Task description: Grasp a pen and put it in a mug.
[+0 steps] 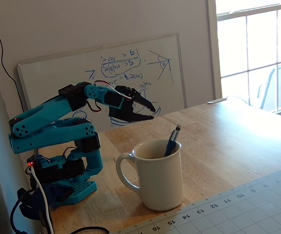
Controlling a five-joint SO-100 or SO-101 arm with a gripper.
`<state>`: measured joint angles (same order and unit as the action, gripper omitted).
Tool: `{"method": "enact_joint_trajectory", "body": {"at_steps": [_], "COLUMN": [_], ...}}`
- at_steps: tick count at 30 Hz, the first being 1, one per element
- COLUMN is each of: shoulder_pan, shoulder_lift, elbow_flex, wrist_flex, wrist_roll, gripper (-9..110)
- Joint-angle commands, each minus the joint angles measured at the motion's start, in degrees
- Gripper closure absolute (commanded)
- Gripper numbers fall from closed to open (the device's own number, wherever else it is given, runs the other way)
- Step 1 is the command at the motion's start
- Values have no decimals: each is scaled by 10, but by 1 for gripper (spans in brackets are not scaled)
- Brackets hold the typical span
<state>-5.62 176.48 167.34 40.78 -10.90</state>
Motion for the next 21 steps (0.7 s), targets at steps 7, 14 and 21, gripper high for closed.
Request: {"method": "enact_joint_trajectory", "body": {"at_steps": [7,14,21], "shoulder_pan": [-5,-5,-5], "shoulder_lift": [127,156,156], "elbow_flex": [51,124,126], "wrist_flex": [163,200,203], "wrist_roll": [4,4,12], "gripper": [96,96,96]}}
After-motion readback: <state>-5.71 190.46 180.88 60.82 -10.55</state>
